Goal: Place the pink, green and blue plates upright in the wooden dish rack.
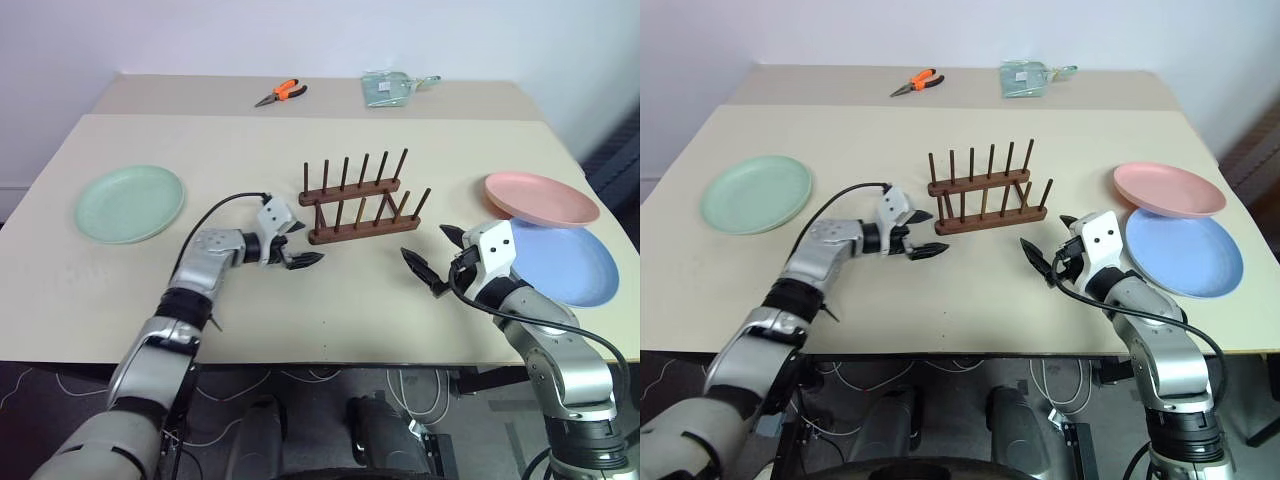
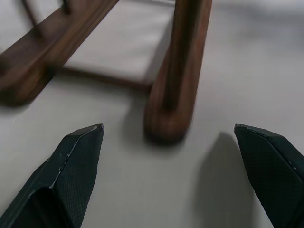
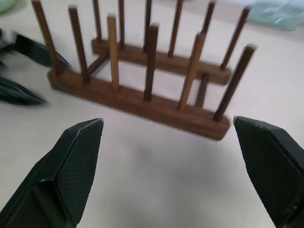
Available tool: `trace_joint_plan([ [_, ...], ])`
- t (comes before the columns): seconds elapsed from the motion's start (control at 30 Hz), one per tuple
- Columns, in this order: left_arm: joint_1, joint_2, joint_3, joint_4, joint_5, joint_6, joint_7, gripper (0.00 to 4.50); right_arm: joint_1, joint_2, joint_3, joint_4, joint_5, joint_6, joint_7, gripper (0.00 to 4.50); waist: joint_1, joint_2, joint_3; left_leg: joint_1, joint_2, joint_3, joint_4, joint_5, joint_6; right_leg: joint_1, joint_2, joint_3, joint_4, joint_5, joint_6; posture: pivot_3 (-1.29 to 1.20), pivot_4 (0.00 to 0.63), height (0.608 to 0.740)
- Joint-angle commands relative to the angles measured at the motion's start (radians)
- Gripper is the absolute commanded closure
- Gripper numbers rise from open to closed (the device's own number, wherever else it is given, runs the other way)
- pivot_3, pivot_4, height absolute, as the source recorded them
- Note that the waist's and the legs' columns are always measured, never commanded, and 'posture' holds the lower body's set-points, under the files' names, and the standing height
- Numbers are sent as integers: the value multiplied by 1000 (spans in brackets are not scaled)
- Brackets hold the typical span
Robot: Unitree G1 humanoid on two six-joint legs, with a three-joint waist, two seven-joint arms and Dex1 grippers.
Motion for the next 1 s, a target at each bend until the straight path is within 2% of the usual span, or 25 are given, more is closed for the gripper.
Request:
trace_joint_plan([
  [0.03,-43,-41,-22,137,59,-66,34,0,24,7,-26,-59,-16,-23,-31,14,0,0,0,0,0,0,0,0,0,0,0,0,0,0,0,0,150,732],
  [0.07,-54,-51,-17,161,61,-74,30,0,30,10,-24,-64,-22,-26,-39,14,0,1,-1,1,0,0,0,0,0,0,0,0,1,0,1,0,150,732],
  [0.17,-58,-54,-11,184,63,-100,5,870,34,16,-24,-70,-25,-28,-55,0,0,1,-1,1,0,0,0,0,0,0,0,0,1,0,0,0,150,732],
  [0.33,-51,-36,-10,186,71,-138,-25,3462,30,18,-11,-63,-39,-34,-58,0,-1,1,-1,1,0,0,0,0,0,1,0,0,1,0,0,0,150,732],
  [0.37,-46,-33,-7,176,67,-145,-41,3727,28,16,-10,-60,-40,-35,-57,0,-3,1,-1,1,0,0,0,0,0,1,0,0,1,0,0,0,150,732],
  [0.53,-7,-17,-1,112,48,-179,-110,3724,30,-4,-15,-56,-43,-33,-39,0,-2,1,-1,1,0,0,-1,0,0,1,0,0,1,0,0,0,150,732],
  [0.73,72,41,-6,-75,-18,-133,-321,3724,98,-59,-67,-87,-33,-24,-4,0,-1,1,-1,1,0,0,-1,0,0,1,0,0,1,0,0,0,150,732],
  [0.83,80,72,-3,-93,-9,-104,-342,2300,138,-80,-99,-105,-24,-15,11,0,-1,1,-1,1,0,0,-1,0,0,1,0,0,1,0,-1,0,150,732],
  [0.97,72,107,-1,-48,56,-120,-235,223,189,-113,-122,-130,-1,10,53,0,0,1,-1,1,0,0,0,0,0,1,0,0,1,0,-1,0,150,732],
  [1.0,80,122,-2,-53,61,-117,-233,223,204,-124,-123,-137,2,14,68,0,-2,1,-1,1,0,-1,0,0,0,1,0,0,1,0,-1,0,150,732],
])
